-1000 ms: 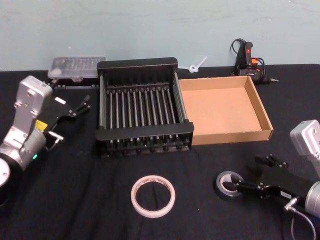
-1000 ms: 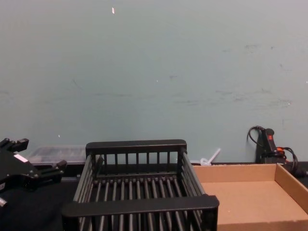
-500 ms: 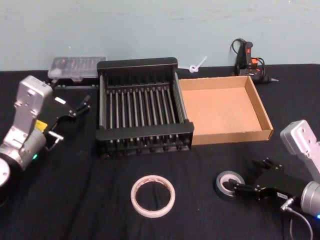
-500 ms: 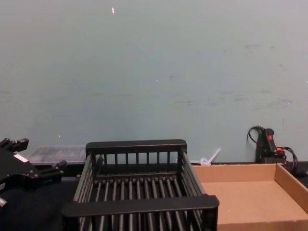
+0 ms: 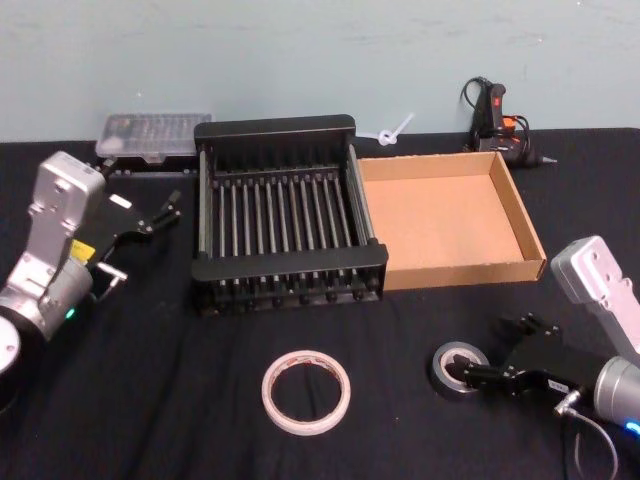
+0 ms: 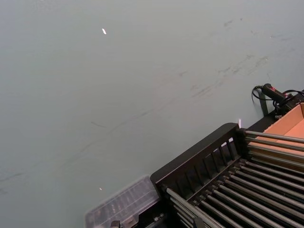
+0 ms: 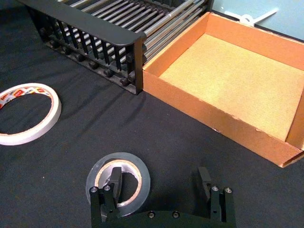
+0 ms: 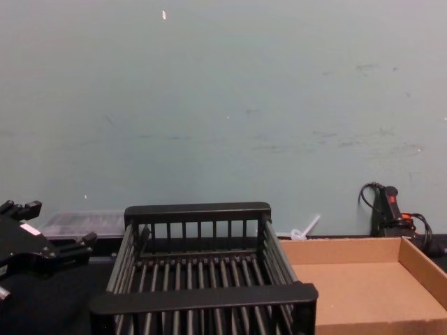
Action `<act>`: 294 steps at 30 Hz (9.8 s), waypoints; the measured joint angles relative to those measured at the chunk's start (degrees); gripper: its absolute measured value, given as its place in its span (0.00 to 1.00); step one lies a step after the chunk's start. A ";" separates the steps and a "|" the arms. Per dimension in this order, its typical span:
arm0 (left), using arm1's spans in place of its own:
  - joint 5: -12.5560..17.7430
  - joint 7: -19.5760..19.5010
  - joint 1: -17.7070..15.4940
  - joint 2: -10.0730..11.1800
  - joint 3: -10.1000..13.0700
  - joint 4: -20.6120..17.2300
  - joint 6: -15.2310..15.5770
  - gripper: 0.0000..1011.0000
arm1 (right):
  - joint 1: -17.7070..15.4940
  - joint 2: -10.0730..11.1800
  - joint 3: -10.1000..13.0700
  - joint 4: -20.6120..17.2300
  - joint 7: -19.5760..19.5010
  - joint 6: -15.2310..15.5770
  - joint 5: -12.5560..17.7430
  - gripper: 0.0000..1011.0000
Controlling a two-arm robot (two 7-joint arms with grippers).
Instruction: Pick up the white tape and place it into the black box , Pick up the silver tape and place it into the brown box.
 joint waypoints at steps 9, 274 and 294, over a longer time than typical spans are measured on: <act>0.00 0.00 0.00 0.00 0.00 0.00 0.00 0.99 | 0.11 -0.05 -0.08 0.06 0.08 0.06 -0.20 0.99; 0.00 0.00 0.00 0.00 0.00 0.00 0.00 0.99 | 23.02 -11.24 -19.86 21.99 21.80 -22.05 -5.43 0.99; 0.00 0.00 0.00 0.00 0.00 0.00 0.00 0.99 | 24.74 -10.44 -23.30 22.70 20.80 -19.52 -5.74 0.99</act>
